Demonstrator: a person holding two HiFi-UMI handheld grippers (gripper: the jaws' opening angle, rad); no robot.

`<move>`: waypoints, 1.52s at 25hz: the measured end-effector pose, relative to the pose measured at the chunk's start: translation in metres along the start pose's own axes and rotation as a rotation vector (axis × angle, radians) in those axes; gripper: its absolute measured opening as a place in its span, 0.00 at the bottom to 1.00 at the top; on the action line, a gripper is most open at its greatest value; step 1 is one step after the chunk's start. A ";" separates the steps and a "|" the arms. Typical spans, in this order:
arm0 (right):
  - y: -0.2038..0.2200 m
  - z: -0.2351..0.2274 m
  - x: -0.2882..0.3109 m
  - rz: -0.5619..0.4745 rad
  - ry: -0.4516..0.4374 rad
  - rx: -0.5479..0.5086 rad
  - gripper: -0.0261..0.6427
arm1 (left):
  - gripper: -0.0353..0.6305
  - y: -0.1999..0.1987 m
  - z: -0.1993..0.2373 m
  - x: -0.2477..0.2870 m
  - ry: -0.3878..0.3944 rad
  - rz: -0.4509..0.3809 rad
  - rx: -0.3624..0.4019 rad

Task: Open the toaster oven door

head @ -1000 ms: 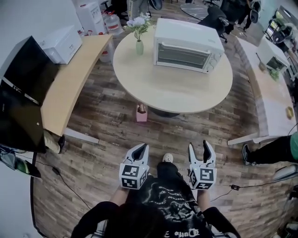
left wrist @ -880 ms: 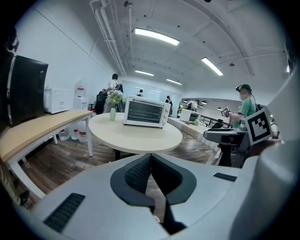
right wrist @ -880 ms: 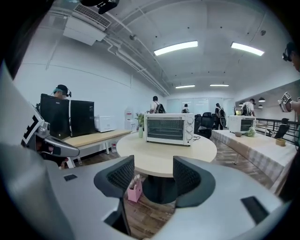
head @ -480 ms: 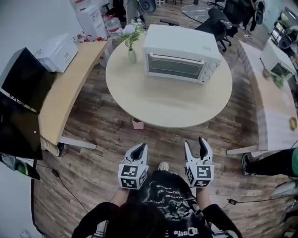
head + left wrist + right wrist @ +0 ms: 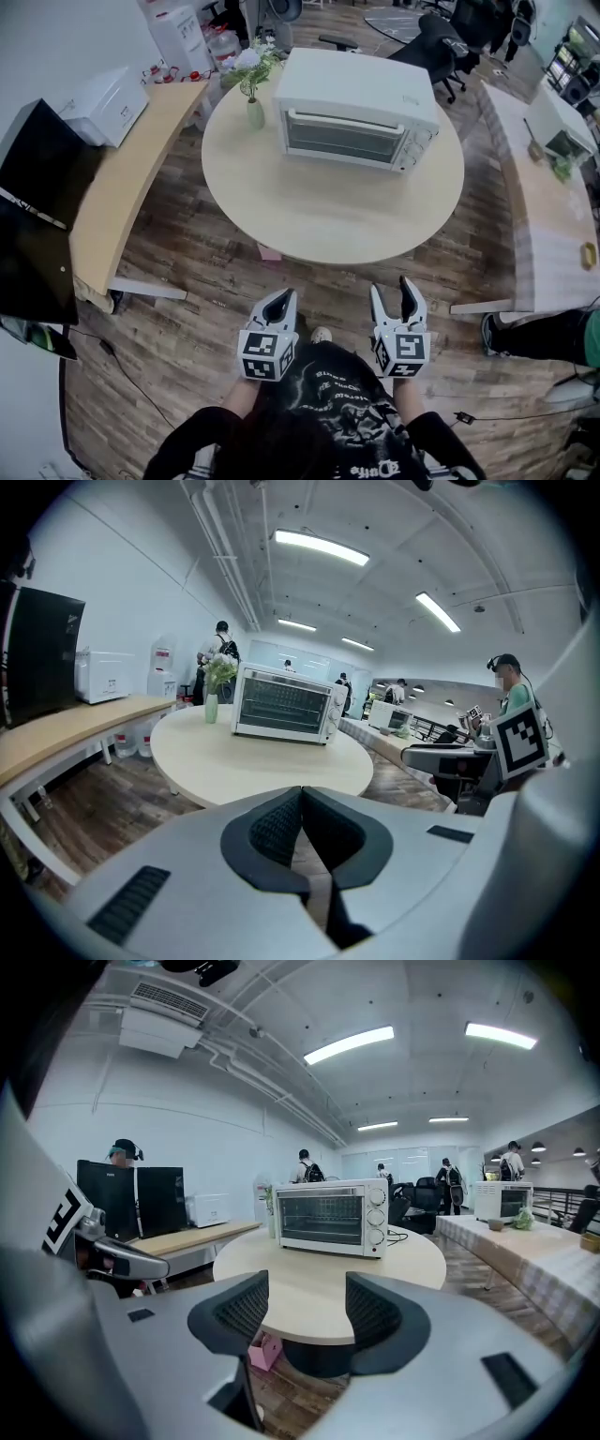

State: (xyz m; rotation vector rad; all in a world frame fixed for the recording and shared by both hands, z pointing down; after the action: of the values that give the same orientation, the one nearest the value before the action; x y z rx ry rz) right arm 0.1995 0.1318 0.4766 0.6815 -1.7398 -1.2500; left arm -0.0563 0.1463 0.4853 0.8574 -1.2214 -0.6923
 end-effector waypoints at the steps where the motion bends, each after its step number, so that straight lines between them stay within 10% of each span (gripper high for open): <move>1: -0.001 0.000 0.002 0.003 0.000 -0.003 0.41 | 0.08 -0.002 0.001 0.004 0.001 -0.001 0.001; 38: -0.105 -0.053 0.216 -0.077 0.225 0.071 0.40 | 0.08 -0.142 0.134 0.218 0.167 -0.026 0.096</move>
State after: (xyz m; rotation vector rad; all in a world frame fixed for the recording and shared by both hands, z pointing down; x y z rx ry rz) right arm 0.1372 -0.1053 0.4559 0.9028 -1.5905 -1.1197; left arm -0.1407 -0.1336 0.4896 0.9929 -1.1019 -0.5743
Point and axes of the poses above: the fingertips, and each gripper's own axes: x forward along the fingers, z to its left, y out of its underside, the point moved 9 cm from there along -x, backward along the fingers, and after that the axes turned 11 degrees about -y, right-handed, at the moved point
